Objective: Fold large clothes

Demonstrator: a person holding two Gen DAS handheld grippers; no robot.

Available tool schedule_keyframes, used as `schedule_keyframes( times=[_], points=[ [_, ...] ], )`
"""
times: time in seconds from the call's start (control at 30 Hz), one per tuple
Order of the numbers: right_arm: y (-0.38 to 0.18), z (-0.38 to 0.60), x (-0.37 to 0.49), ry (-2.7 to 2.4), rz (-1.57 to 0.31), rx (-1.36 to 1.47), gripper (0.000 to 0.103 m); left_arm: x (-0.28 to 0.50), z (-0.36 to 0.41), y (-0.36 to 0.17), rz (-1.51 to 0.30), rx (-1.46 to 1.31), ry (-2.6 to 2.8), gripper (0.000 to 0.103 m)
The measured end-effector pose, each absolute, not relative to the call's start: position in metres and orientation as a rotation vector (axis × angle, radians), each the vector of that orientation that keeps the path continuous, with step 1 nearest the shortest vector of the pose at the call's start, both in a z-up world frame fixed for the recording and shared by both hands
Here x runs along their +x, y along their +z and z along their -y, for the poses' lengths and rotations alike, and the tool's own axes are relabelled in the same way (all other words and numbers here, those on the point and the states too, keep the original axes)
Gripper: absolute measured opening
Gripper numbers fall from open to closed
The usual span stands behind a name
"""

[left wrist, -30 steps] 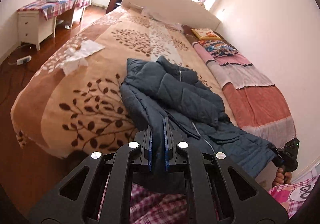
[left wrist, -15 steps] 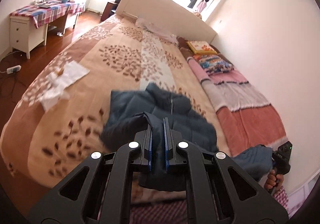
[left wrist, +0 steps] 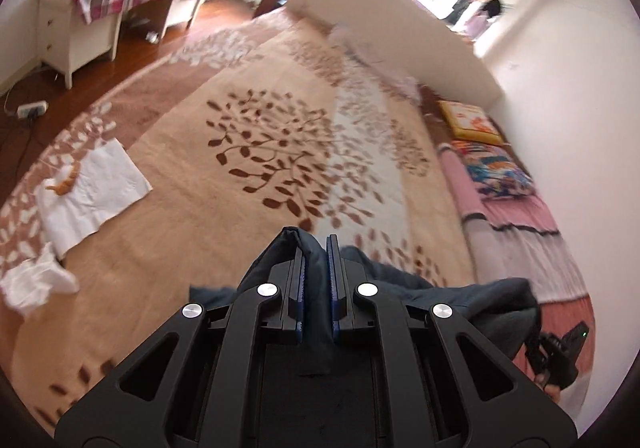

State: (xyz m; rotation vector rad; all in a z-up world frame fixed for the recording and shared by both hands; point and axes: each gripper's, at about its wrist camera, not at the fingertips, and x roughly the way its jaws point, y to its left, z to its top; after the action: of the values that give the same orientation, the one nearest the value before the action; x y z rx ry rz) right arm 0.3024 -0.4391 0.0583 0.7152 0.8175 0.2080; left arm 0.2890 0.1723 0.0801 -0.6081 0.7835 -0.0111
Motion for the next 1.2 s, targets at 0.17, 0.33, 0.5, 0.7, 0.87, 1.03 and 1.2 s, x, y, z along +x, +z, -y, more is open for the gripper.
schedule_keyframes(
  times=[0.17, 0.33, 0.5, 0.7, 0.87, 1.03, 1.2],
  points=[
    [0.006, 0.431, 0.357, 0.143, -0.894, 0.688, 0.015, 0.342, -0.166, 0.032, -0.837, -0.59, 0.053, 0.009],
    [-0.033, 0.422, 0.382, 0.092, -0.965, 0.645, 0.015, 0.373, -0.158, -0.007, -0.888, -0.537, 0.109, 0.013],
    [-0.056, 0.423, 0.388, 0.082, -1.03, 0.688, 0.019, 0.381, -0.155, -0.025, -0.938, -0.545, 0.135, 0.021],
    [-0.037, 0.434, 0.385, 0.159, -1.052, 0.769, 0.035, 0.38, -0.157, -0.008, -0.93, -0.566, 0.101, 0.035],
    [-0.009, 0.436, 0.376, 0.192, -0.975, 0.801, 0.075, 0.366, -0.16, 0.022, -0.782, -0.559, 0.13, 0.063],
    [0.02, 0.428, 0.36, 0.132, -0.872, 0.65, 0.074, 0.358, -0.152, 0.034, -0.784, -0.544, 0.041, 0.063],
    [0.0, 0.401, 0.355, 0.165, -0.984, 0.507, 0.029, 0.357, -0.107, 0.021, -0.872, -0.358, -0.083, 0.023]
  ],
)
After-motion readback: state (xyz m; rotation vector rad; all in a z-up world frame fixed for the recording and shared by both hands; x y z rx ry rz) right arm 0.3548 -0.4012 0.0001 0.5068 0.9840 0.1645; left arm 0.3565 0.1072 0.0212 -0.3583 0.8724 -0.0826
